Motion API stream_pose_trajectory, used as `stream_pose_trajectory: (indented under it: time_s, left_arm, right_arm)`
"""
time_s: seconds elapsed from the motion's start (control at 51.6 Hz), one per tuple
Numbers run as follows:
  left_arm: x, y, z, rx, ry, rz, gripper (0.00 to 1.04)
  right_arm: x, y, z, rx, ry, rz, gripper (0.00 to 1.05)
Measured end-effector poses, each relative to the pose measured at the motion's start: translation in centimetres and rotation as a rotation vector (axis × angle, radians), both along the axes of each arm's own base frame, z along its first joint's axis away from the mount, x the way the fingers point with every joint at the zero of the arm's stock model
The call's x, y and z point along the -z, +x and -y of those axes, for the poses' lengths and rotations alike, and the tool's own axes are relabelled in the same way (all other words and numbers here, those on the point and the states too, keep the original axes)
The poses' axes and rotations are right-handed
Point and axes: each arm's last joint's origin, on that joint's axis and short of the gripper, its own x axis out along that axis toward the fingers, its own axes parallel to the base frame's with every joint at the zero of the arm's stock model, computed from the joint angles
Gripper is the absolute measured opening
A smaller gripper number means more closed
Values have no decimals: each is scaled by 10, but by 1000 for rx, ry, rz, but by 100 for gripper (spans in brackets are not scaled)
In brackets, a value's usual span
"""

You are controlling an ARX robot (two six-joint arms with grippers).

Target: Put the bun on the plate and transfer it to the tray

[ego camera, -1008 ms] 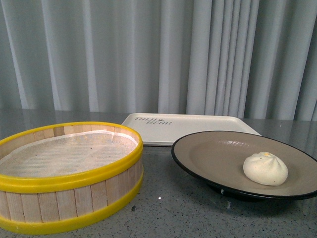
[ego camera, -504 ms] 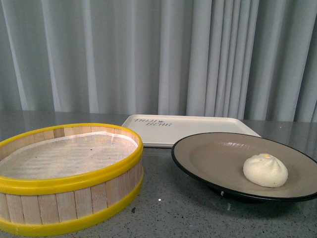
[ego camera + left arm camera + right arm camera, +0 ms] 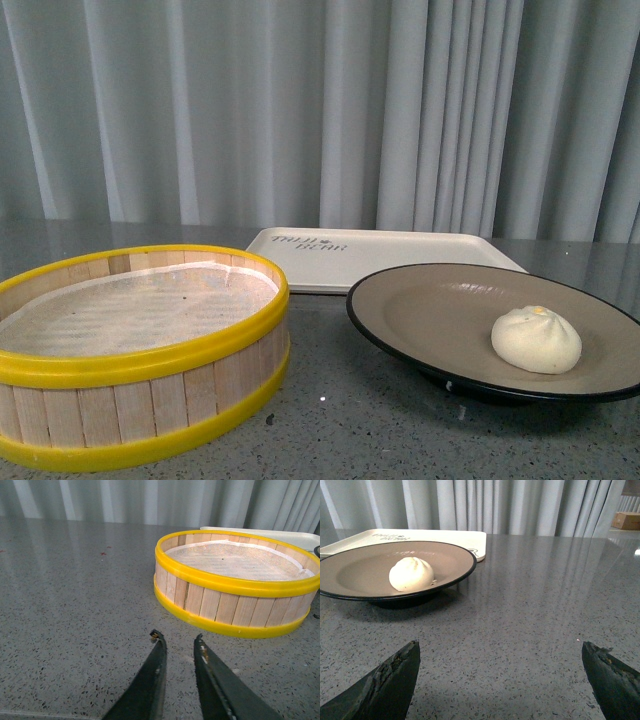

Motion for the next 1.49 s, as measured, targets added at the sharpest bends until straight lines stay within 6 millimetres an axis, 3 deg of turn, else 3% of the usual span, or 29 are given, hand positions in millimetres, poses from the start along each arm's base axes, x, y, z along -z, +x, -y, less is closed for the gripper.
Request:
stream_pose_trajectory:
  time_s: [0.213, 0.446, 0.795, 0.872, 0.95, 1.085, 1.337, 1.492]
  left_arm:
    - [0, 0, 0, 0, 0, 0, 54]
    - [0, 0, 0, 0, 1, 0, 100]
    - [0, 0, 0, 0, 0, 0, 98]
    - [0, 0, 0, 0, 0, 0, 98]
    - [0, 0, 0, 0, 0, 0, 98]
    - [0, 0, 0, 0, 1, 0, 98]
    - [0, 0, 0, 0, 0, 0, 98]
    - [0, 0, 0, 0, 0, 0, 98]
  right_arm:
    - [0, 0, 0, 0, 0, 0, 96]
    - [0, 0, 0, 0, 0, 0, 96]
    - [1, 0, 0, 17, 16, -16, 96]
    - [-15, 9, 5, 20, 45, -52, 96]
    - [-40, 18, 8, -38, -42, -61, 96]
    - [-74, 36, 9, -204, -414, -164, 96]
    - [-66, 72, 2, -439, -912, -246, 96]
    - [-65, 97, -9, -584, -1099, -199, 96]
